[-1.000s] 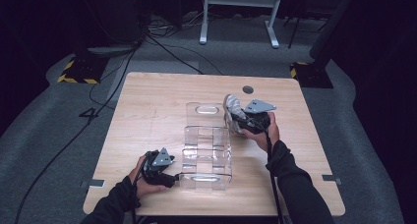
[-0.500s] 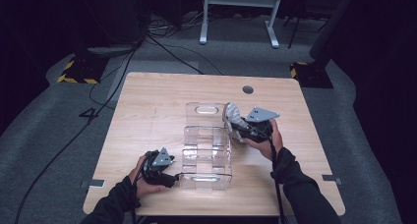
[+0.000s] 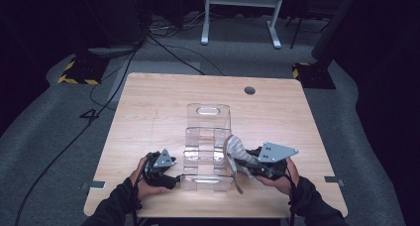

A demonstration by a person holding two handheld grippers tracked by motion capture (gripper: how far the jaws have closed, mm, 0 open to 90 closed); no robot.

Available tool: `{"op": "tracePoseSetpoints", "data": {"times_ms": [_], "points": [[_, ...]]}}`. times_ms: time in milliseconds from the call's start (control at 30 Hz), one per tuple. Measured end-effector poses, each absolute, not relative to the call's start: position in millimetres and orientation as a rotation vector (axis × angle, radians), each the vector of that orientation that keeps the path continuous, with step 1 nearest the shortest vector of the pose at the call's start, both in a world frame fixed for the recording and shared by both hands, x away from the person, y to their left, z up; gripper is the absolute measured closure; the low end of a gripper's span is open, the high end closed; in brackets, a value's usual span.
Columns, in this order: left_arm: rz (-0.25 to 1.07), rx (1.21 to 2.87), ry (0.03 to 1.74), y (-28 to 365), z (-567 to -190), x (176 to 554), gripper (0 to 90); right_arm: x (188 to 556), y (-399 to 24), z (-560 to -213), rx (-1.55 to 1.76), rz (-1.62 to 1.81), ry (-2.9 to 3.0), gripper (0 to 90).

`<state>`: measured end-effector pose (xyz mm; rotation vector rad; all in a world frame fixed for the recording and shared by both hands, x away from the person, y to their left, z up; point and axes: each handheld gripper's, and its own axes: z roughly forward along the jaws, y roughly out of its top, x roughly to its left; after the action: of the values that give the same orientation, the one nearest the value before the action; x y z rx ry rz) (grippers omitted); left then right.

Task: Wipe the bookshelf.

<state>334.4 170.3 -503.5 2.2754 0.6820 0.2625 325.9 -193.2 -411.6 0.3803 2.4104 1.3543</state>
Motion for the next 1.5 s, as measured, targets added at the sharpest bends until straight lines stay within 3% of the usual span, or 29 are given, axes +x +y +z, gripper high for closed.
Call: {"op": "tracePoseSetpoints", "data": {"times_ms": [267, 400, 1133, 1500], "points": [[0.266, 2.276, 0.681, 170, -503, 334, 27.2, 287, -197, -415, 0.3, 1.39, 2.455, 68.3], [0.262, 2.275, 0.682, 170, -503, 335, 27.2, 287, -199, -414, 0.286, 1.38, 2.443, 68.3], [0.264, 2.274, 0.684, 170, -504, 335, 27.2, 420, -178, -417, 0.597, 1.215, 2.312, 68.3], [0.262, 2.276, 0.681, 170, -503, 335, 27.2, 448, -167, -423, 0.669, 1.124, 2.278, 68.1]]}}
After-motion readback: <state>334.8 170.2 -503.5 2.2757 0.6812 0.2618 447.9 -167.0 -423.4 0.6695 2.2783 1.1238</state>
